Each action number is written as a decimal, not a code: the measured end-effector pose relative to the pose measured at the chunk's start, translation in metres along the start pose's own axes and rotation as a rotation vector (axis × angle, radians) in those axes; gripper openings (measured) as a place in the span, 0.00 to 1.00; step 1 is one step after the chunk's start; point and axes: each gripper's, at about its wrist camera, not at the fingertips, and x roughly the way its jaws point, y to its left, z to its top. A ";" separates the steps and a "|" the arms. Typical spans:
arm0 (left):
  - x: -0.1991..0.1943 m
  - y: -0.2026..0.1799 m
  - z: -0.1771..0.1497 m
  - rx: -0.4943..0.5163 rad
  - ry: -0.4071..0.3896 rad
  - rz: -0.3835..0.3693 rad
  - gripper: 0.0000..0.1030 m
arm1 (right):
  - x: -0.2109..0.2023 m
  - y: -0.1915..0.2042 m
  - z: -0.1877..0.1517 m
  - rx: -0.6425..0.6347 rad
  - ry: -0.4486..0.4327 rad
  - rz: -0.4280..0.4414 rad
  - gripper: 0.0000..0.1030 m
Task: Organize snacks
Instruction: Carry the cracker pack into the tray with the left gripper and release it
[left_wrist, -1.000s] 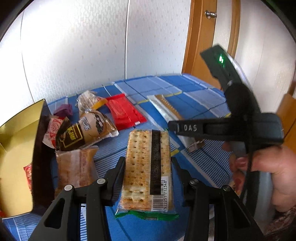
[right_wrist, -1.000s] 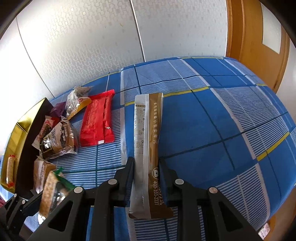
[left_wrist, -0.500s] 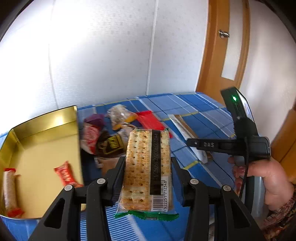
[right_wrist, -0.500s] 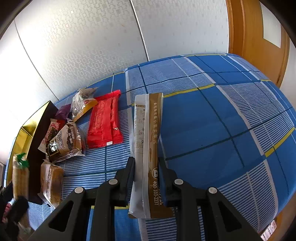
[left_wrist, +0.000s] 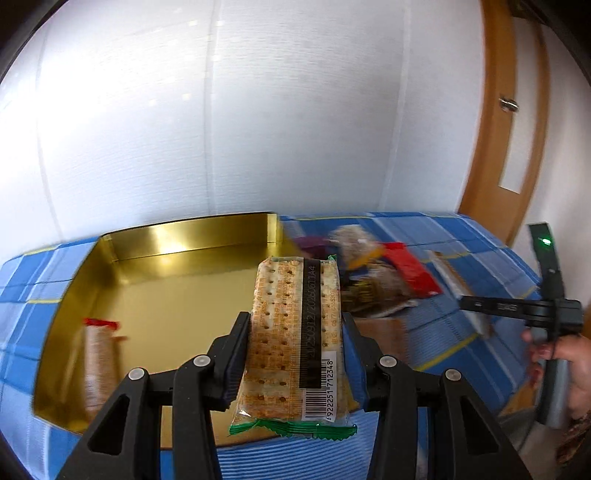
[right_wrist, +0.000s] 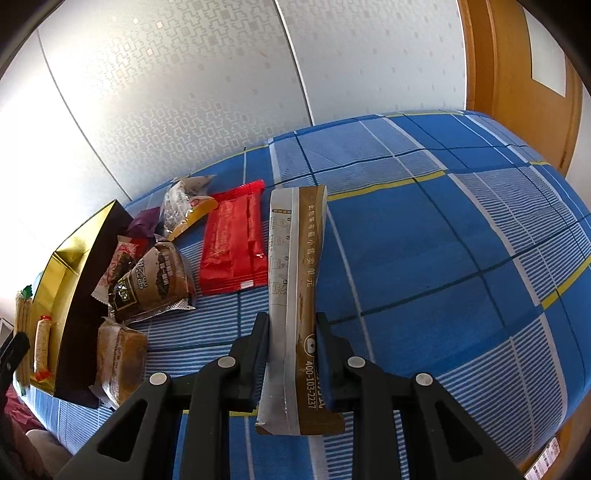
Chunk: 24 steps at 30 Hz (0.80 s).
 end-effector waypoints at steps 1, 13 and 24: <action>-0.001 0.005 -0.001 -0.008 0.000 0.011 0.46 | 0.000 0.002 0.000 0.001 -0.001 0.005 0.23; 0.015 0.069 -0.014 -0.148 0.061 0.093 0.46 | -0.001 0.010 0.000 0.005 -0.019 0.024 0.23; 0.014 0.079 -0.018 -0.164 0.077 0.153 0.46 | -0.006 0.009 -0.001 0.037 -0.045 0.040 0.23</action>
